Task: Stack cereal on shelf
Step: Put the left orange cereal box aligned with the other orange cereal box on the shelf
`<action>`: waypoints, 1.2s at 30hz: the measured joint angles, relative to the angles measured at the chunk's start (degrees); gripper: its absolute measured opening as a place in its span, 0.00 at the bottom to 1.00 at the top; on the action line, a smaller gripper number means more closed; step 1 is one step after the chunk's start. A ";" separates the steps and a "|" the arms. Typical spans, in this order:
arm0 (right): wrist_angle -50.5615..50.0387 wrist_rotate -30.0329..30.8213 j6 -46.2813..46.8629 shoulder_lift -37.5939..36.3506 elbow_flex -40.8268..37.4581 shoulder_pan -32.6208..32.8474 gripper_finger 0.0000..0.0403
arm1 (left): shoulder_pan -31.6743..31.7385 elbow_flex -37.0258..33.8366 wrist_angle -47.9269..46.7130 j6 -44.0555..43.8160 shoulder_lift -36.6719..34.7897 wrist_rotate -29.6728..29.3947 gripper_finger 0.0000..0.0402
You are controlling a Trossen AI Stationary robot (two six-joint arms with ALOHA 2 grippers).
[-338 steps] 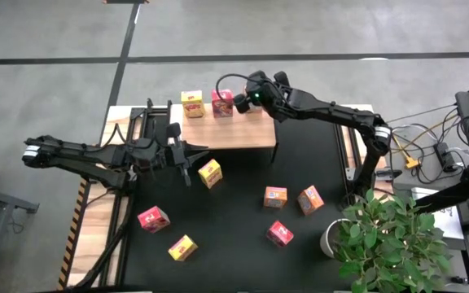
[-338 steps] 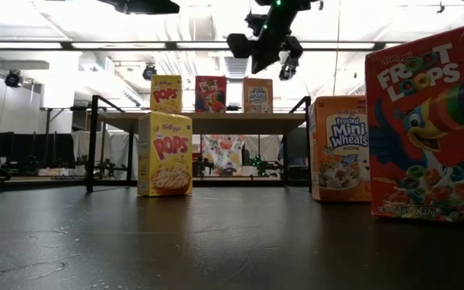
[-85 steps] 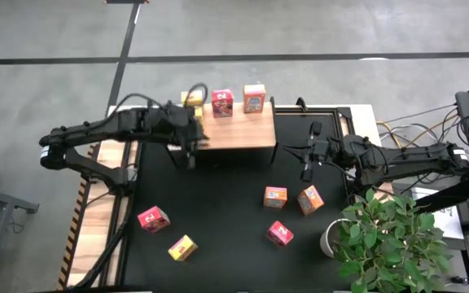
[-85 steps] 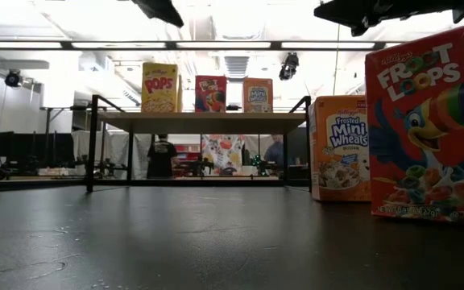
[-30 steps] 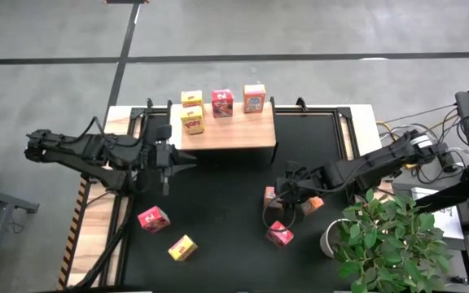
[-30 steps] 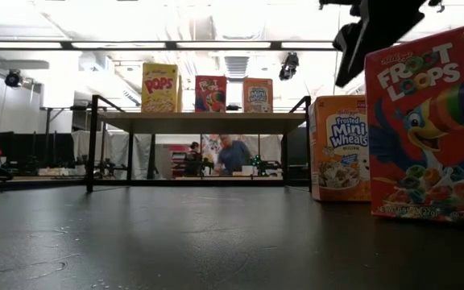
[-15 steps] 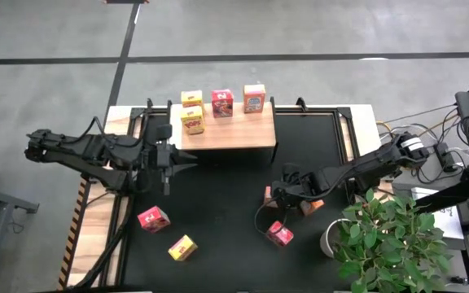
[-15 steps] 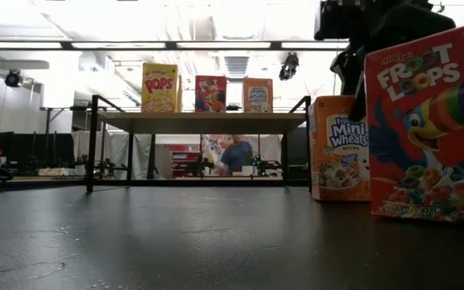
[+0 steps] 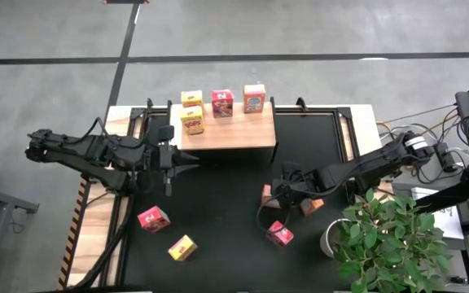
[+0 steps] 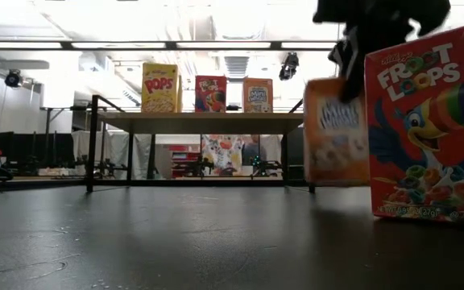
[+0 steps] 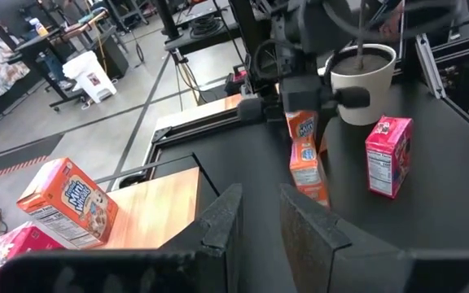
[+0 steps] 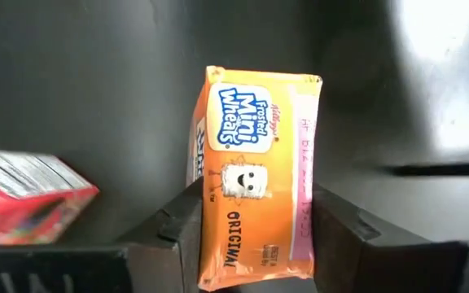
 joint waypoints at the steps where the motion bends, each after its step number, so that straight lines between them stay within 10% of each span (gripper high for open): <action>1: -0.02 0.06 -0.67 -0.43 0.80 -0.28 0.38 | 0.00 0.02 0.01 0.00 0.00 0.00 0.16; 36: -8.26 -2.69 -25.91 8.83 34.15 -32.06 0.37 | 0.00 -2.67 3.09 1.49 -0.02 0.00 0.16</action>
